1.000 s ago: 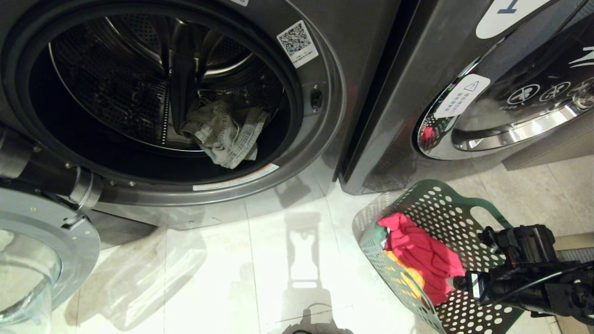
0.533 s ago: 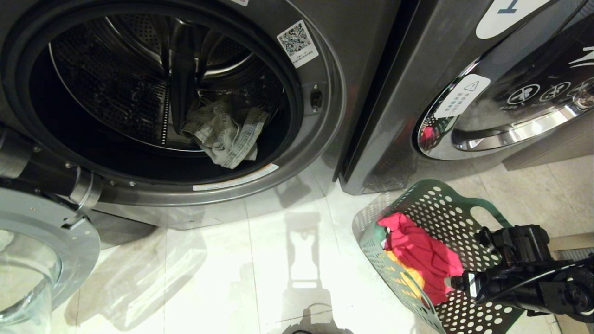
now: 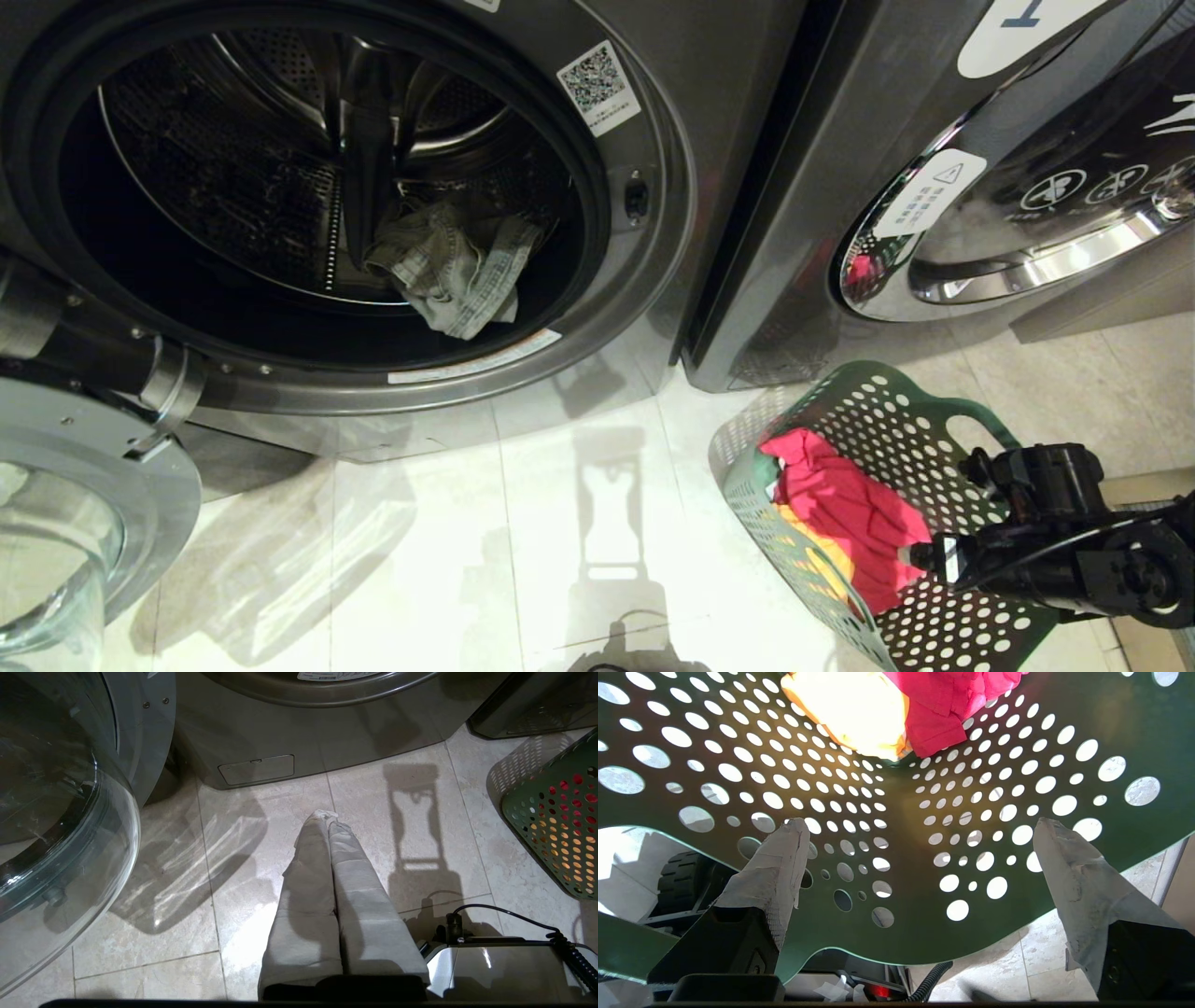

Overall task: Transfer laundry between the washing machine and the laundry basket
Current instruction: Pick a cloth and place it into the basket

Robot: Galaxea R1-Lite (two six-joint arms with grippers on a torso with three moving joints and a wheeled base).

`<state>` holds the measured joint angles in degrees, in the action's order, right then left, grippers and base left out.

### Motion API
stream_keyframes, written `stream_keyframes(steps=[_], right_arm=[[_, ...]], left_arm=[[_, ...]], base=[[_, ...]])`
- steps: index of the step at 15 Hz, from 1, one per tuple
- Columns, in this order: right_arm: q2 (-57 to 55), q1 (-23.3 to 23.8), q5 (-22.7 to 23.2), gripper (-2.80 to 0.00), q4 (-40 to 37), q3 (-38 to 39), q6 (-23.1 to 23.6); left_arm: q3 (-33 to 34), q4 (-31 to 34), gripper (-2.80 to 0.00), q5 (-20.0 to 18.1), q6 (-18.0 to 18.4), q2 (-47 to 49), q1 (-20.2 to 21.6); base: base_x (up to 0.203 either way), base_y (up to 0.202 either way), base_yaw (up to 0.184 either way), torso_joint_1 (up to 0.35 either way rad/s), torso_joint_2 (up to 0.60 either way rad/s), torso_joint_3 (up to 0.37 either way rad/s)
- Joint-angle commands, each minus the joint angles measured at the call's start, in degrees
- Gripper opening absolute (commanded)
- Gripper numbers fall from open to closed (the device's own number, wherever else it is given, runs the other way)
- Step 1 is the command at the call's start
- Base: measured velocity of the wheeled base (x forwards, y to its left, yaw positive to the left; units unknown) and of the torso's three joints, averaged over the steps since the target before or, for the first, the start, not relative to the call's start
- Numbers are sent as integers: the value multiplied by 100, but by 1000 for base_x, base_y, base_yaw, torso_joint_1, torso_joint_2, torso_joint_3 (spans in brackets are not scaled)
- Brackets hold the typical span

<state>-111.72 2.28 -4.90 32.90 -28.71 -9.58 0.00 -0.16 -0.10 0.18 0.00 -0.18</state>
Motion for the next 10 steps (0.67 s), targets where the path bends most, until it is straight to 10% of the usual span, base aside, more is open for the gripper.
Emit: stream_keyframes(steps=[1,10], right_arm=[[-140,61,-1,0,32,-21,-9],[-1394,194,182,0,-2,-1220,-22]], left_arm=[[0,-2,-280,1,-1,1,1],[0,-2,-280,1,-1,9,1]], base=[[0,0,0,0,0,0],[0,0,0,0,0,0]])
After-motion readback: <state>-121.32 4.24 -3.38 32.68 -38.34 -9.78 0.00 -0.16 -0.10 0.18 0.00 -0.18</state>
